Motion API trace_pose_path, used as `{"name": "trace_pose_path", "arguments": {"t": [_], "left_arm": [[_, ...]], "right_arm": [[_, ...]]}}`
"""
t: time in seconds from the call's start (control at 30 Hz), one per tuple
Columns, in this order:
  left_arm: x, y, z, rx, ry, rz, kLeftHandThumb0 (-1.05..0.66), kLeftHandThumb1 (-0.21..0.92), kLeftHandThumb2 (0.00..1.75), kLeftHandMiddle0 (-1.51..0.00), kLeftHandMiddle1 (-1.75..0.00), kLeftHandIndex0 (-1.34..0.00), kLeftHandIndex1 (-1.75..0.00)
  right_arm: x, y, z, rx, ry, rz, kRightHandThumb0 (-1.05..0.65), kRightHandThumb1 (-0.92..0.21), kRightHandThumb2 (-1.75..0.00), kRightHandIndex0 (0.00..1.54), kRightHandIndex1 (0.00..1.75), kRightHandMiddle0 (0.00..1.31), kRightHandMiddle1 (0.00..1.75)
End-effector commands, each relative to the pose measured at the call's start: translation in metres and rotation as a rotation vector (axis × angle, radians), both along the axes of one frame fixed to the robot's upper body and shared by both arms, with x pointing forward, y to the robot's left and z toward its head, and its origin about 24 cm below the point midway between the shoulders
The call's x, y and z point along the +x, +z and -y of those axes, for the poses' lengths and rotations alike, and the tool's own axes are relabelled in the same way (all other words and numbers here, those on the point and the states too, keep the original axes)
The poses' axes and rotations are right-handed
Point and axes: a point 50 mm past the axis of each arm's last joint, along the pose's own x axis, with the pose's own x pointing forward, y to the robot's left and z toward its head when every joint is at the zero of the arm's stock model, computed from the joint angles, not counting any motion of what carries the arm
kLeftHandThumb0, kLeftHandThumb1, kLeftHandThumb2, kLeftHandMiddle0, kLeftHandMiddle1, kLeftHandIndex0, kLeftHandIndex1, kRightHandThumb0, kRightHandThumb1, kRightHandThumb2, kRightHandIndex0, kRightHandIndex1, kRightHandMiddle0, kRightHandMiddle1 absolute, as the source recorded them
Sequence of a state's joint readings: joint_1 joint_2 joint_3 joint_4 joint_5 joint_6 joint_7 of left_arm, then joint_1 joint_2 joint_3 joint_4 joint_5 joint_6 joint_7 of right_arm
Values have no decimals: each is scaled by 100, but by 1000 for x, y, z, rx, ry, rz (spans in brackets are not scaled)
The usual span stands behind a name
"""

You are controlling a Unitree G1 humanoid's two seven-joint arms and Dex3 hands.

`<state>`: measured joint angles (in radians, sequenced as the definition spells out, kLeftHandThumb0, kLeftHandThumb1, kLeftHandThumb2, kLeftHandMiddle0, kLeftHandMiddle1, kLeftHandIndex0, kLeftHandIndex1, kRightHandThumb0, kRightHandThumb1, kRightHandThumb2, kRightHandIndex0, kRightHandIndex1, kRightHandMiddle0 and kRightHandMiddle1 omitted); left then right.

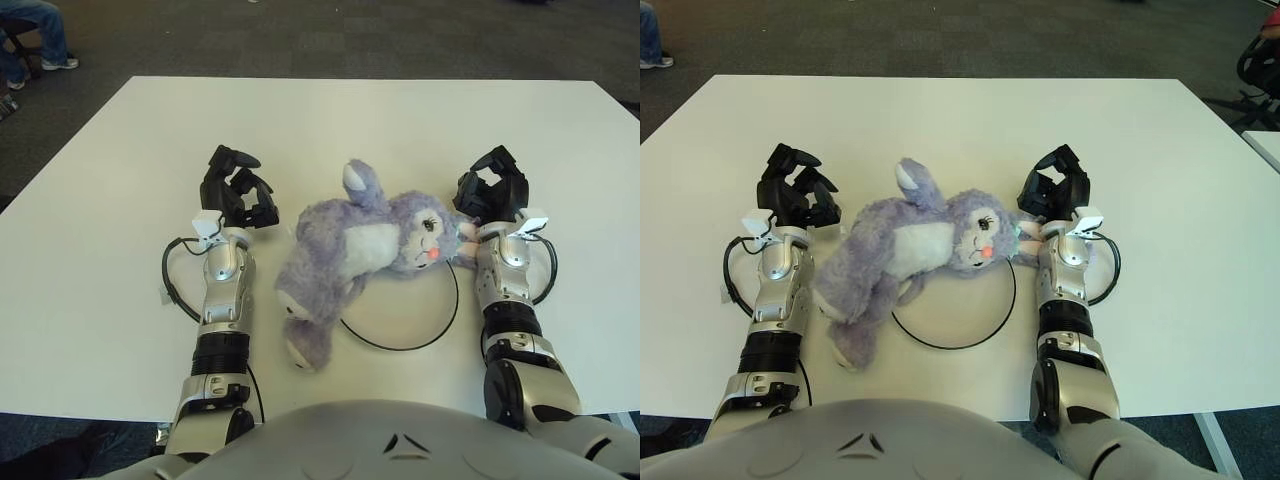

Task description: Put the doll into the plate.

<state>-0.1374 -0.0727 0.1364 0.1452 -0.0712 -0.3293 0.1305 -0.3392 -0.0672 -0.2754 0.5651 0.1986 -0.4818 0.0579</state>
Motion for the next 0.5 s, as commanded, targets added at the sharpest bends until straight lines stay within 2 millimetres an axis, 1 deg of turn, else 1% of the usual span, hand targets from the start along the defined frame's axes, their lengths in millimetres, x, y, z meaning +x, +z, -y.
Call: {"name": "trace_pose_path", "arguments": {"t": [0.0,0.47], "left_arm": [[-9,-17,-1,-9,-7,-67,0,-4,171,-90,-169,-65,-175],[-10,-16,-2,-6,0,-71,0,-2,169,-89,-170,-63,-175]], "right_arm": [[-9,-16,-4,29,-2,-63,-50,-28,-136,127,175,65,175],[-14,-8,-5,27,0,-18,-50,-28,-136,126,175,64,175]]}}
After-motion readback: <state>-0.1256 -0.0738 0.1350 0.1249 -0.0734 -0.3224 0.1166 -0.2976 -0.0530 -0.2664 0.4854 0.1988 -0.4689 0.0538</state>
